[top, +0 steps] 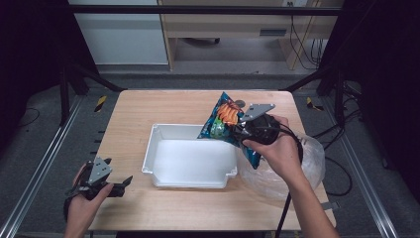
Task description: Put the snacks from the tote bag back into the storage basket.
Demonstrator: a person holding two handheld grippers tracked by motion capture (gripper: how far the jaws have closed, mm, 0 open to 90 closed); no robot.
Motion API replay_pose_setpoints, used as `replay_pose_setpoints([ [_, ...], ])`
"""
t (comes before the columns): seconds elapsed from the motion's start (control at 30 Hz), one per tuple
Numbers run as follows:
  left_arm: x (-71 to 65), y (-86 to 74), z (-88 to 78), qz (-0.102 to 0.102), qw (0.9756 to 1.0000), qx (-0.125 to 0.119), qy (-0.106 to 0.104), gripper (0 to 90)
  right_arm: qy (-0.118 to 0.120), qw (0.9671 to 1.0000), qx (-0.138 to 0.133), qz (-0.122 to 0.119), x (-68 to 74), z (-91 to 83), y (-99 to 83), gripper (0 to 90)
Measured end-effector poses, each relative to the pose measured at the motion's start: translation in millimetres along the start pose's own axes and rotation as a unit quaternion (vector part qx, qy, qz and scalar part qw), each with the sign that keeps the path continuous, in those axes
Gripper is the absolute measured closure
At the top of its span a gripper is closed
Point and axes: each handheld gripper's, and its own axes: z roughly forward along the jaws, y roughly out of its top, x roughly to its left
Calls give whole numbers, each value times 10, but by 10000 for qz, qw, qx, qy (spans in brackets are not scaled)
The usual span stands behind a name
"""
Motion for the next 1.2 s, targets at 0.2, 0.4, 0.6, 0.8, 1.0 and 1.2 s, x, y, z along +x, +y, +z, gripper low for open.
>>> replay_pose_setpoints([
  [0.2, -61, 22, 43, 187, 9997, 88, -91, 39, 112, 9999, -58, -88, 57, 128, 126, 418],
  [0.4, -102, 33, 68, 276, 9995, 135, -58, 39, 216, 9996, -37, -181, 77, 224, 231, 419],
  [0.6, -93, 23, 77, 209, 9997, 124, -6, 39, 322, 9992, -16, -251, 146, 303, 242, 419],
  [0.8, -87, 18, 43, 206, 9997, 144, 29, 39, 359, 9989, 4, -305, 199, 336, 276, 418],
  [1.0, -75, 13, 54, 133, 9997, 178, 32, 40, 401, 9982, -20, -436, 283, 384, 339, 418],
  [1.2, -77, 26, 52, 175, 9997, 181, 68, 40, 432, 9981, -69, -442, 321, 444, 357, 418],
])
